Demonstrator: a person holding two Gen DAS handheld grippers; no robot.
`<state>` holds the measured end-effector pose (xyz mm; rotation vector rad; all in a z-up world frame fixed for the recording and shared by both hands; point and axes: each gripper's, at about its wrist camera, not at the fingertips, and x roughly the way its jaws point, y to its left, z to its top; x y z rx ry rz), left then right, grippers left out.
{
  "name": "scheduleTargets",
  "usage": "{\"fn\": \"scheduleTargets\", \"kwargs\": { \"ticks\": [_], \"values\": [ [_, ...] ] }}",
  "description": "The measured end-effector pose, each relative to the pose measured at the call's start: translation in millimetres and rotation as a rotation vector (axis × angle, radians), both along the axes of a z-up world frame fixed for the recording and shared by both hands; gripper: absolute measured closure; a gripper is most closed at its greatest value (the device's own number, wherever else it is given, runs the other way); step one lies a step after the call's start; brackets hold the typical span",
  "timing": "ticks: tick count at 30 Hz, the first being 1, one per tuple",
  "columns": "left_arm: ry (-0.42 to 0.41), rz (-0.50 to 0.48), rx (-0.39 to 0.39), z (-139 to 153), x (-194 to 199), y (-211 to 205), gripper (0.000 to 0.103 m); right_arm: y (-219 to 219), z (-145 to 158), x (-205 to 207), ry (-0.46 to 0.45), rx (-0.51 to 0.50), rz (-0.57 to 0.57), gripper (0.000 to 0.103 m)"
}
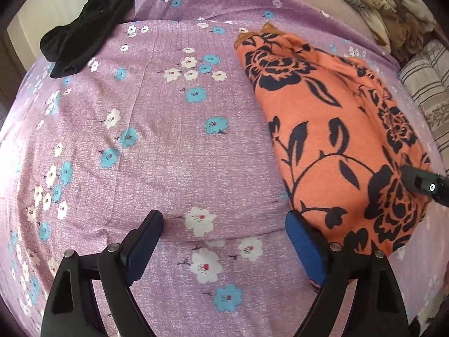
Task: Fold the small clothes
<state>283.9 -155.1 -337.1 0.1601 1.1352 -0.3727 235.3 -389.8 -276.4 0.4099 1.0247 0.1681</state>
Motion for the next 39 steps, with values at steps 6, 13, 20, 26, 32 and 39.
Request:
{"fn": "scheduleTargets", "kwargs": {
  "ticks": [6,13,20,26,32,39],
  "values": [
    [-0.029,0.077,-0.206,19.2,17.2,31.5,0.013,-72.5,16.8,-55.9,-0.100,0.152,-0.237,0.032],
    [0.039,0.005,-0.405,12.7,21.7,8.3,0.013,-141.5,-2.4,-81.8,-0.192,0.394,-0.452,0.030],
    [0.104,-0.067,-0.552,13.3,9.1,-16.7,0.013,-152.9,-65.5,-43.1,-0.092,0.628,-0.463,0.030],
    [0.146,-0.068,-0.574,5.2,10.9,-23.1,0.013,-133.8,-62.3,-18.7,-0.068,0.616,-0.351,0.028],
    [0.050,-0.059,-0.493,13.7,3.1,-29.5,0.013,-121.6,-59.2,-15.5,-0.080,0.610,-0.347,0.024],
    [-0.211,-0.132,-0.196,37.8,-25.1,-57.3,0.011,-106.2,-55.0,-13.4,-0.095,0.551,-0.340,0.023]
  ]
}}
